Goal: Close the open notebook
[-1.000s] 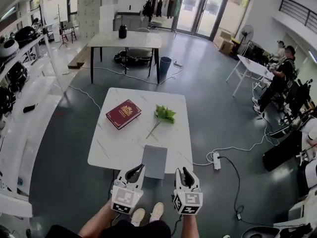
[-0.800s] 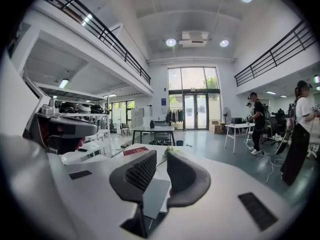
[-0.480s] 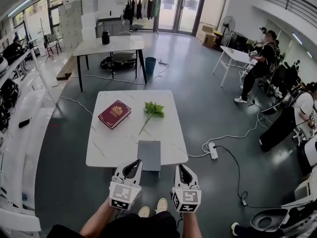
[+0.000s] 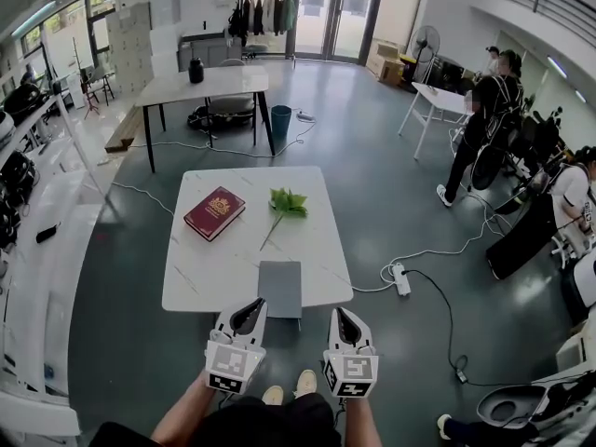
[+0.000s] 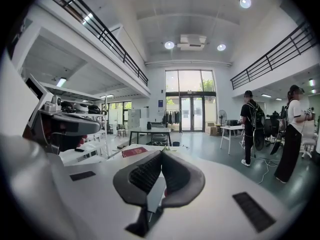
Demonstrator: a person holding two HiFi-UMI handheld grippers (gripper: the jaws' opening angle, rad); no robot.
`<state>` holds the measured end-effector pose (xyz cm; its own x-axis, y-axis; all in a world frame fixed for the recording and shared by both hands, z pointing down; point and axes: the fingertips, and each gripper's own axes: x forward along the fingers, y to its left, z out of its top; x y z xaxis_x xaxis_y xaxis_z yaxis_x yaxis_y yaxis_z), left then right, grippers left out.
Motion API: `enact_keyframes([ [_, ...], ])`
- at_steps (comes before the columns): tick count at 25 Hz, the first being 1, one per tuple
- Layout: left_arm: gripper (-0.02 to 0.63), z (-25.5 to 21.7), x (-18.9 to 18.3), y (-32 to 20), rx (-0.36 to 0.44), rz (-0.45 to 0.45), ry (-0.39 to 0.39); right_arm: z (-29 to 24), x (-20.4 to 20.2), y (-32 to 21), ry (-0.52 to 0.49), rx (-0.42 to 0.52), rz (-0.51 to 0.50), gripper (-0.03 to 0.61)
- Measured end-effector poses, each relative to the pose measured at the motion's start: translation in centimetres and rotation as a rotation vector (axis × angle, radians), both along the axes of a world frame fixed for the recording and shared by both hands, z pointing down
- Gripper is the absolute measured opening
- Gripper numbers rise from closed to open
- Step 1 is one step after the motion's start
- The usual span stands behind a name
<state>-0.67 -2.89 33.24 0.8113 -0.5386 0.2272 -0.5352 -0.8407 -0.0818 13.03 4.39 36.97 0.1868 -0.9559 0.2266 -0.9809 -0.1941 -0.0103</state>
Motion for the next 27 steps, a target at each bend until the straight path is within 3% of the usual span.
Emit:
enact_keyframes([
  [27,0.031,0.4,-0.06,-0.09,0.004,-0.004,-0.004,-0.25,-0.58,-0.81,0.015,0.013,-0.03,0.015],
])
